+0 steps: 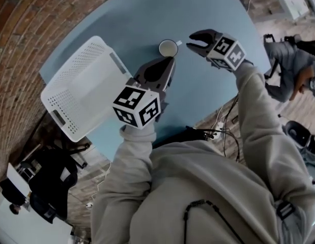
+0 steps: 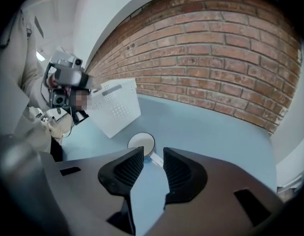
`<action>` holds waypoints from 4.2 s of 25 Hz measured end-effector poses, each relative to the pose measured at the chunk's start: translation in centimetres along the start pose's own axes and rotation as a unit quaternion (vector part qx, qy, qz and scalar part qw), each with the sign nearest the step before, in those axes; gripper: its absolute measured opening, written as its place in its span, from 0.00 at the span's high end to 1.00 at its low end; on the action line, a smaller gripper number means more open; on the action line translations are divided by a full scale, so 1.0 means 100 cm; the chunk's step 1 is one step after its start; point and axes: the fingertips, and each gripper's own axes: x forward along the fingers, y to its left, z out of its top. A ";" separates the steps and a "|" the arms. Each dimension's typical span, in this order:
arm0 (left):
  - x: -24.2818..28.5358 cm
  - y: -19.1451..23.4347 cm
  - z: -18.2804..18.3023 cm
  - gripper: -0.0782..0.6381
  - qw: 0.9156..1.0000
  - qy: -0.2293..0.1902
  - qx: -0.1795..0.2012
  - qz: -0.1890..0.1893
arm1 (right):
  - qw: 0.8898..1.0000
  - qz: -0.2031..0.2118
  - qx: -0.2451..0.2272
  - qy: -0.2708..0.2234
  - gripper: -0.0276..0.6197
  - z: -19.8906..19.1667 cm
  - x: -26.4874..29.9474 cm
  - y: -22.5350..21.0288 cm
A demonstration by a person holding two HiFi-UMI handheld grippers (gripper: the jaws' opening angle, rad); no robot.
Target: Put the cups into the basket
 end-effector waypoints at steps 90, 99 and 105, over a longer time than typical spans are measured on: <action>-0.118 -0.078 -0.007 0.90 0.993 -0.007 0.120 0.023 | 0.979 -0.146 -0.011 0.140 0.87 0.037 -0.142 0.165; -0.117 -0.081 0.000 0.90 0.991 -0.014 0.124 0.039 | 0.980 -0.138 0.001 0.146 0.87 0.038 -0.148 0.173; -0.151 -0.056 0.012 0.90 0.988 -0.043 0.118 0.090 | 0.981 -0.115 -0.046 0.147 0.87 0.062 -0.128 0.184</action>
